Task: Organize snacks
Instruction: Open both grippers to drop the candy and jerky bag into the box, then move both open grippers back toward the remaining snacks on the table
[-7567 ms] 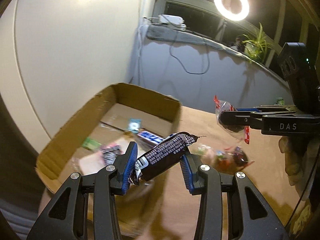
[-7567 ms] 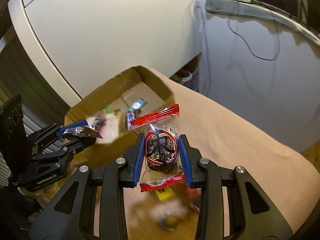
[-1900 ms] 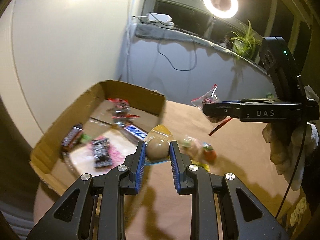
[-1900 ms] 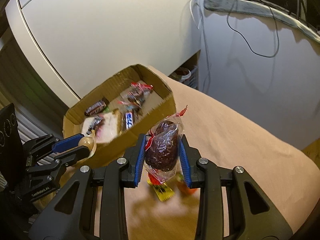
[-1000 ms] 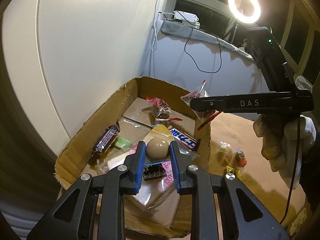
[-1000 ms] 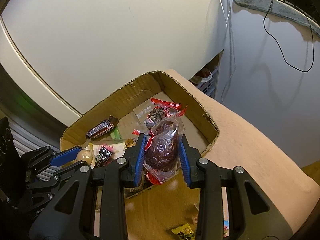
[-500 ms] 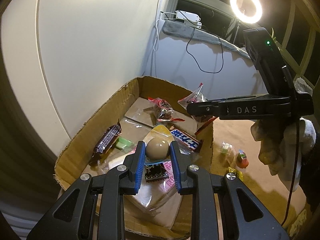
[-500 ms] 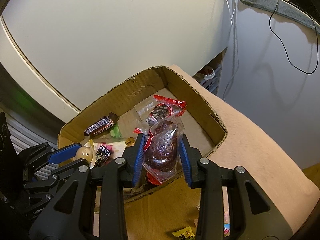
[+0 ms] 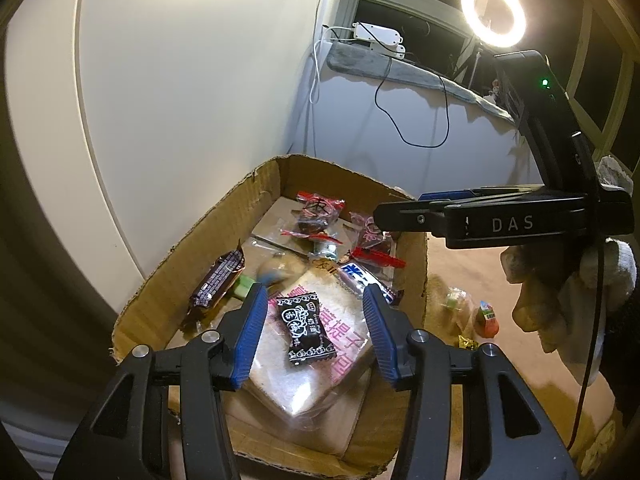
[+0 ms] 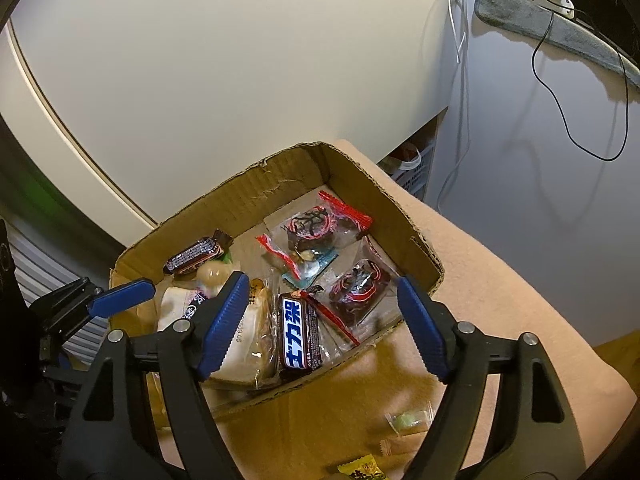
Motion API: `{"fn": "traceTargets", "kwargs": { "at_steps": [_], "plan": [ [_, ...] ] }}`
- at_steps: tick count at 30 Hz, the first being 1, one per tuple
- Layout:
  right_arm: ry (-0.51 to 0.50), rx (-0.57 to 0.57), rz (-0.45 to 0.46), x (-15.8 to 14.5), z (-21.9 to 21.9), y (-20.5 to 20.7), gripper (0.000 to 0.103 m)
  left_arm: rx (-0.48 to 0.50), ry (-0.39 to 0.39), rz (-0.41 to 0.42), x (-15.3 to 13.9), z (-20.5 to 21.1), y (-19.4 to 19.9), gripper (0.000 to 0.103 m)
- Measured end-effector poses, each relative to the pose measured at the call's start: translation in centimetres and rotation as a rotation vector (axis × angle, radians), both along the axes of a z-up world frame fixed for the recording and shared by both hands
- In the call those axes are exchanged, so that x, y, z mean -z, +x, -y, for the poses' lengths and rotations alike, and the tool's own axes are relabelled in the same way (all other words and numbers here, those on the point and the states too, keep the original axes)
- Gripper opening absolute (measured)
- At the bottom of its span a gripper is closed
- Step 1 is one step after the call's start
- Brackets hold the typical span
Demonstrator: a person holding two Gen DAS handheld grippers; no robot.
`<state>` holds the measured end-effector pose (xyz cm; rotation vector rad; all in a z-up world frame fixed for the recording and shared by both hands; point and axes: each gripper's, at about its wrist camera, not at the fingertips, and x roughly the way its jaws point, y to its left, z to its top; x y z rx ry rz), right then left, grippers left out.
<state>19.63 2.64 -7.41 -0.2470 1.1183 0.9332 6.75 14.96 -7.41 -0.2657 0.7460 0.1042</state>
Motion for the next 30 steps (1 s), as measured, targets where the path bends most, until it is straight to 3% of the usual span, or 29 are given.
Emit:
{"fn": "traceTargets", "kwargs": {
  "at_steps": [11, 30],
  "plan": [
    [0.001, 0.02, 0.016, -0.9, 1.5, -0.4, 0.079, 0.011, 0.003, 0.016, -0.7, 1.0, -0.6, 0.048],
    [-0.046, 0.112, 0.02, -0.5, 10.5, -1.1, 0.079, 0.124, 0.025, 0.027, -1.6, 7.7, -1.2, 0.048]
  ]
}}
